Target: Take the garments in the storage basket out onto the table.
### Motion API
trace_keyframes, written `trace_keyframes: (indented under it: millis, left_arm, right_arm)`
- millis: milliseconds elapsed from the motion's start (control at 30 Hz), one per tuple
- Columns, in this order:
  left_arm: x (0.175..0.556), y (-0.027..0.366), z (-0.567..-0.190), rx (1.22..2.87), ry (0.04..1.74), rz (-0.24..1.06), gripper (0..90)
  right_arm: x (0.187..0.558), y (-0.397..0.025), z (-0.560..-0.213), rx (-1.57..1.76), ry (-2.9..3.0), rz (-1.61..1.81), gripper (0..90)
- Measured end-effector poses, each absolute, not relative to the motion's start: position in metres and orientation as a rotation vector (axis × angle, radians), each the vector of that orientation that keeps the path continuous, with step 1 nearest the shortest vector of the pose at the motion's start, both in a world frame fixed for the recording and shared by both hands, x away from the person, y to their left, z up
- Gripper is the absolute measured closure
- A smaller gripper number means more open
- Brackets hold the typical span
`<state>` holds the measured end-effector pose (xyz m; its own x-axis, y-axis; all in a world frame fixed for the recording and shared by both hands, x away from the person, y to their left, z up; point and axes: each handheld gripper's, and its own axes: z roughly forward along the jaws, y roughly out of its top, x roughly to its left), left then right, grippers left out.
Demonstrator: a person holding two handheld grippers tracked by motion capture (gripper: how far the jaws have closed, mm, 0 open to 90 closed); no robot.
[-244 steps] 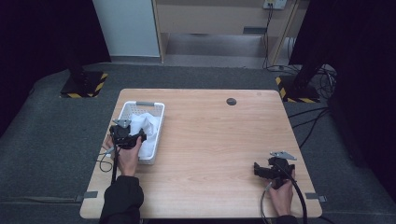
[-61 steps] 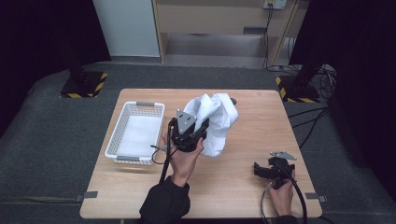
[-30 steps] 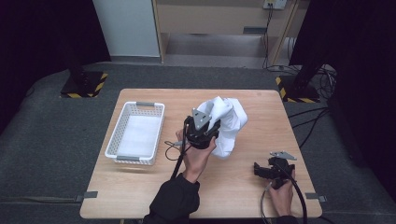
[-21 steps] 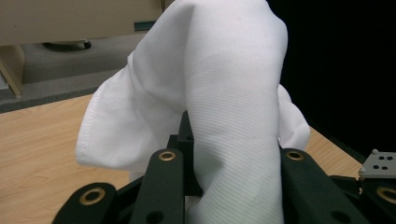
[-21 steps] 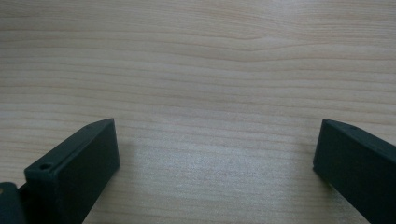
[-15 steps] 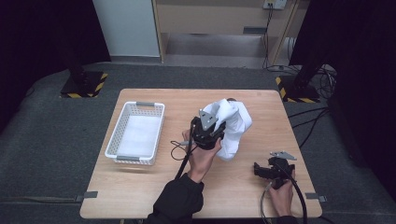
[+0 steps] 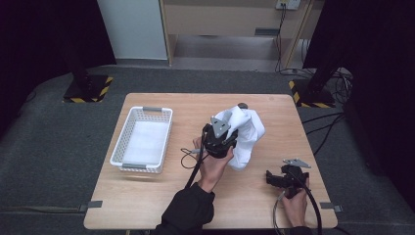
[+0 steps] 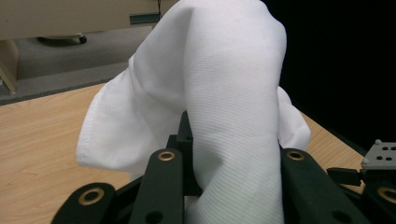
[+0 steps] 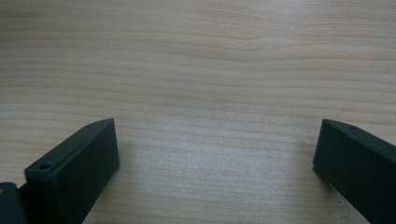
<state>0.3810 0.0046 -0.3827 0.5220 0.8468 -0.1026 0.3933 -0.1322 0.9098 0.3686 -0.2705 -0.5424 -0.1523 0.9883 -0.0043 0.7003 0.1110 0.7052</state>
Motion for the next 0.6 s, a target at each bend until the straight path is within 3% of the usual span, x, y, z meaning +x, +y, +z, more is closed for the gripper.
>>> trace_keyframes:
  millis: [600]
  left_arm:
    - [0.387, 0.000, -0.398, 1.767, 1.069, 0.542, 71.3]
  right_arm:
    - [0.369, -0.271, -0.542, 1.637, 1.912, 0.785, 0.2]
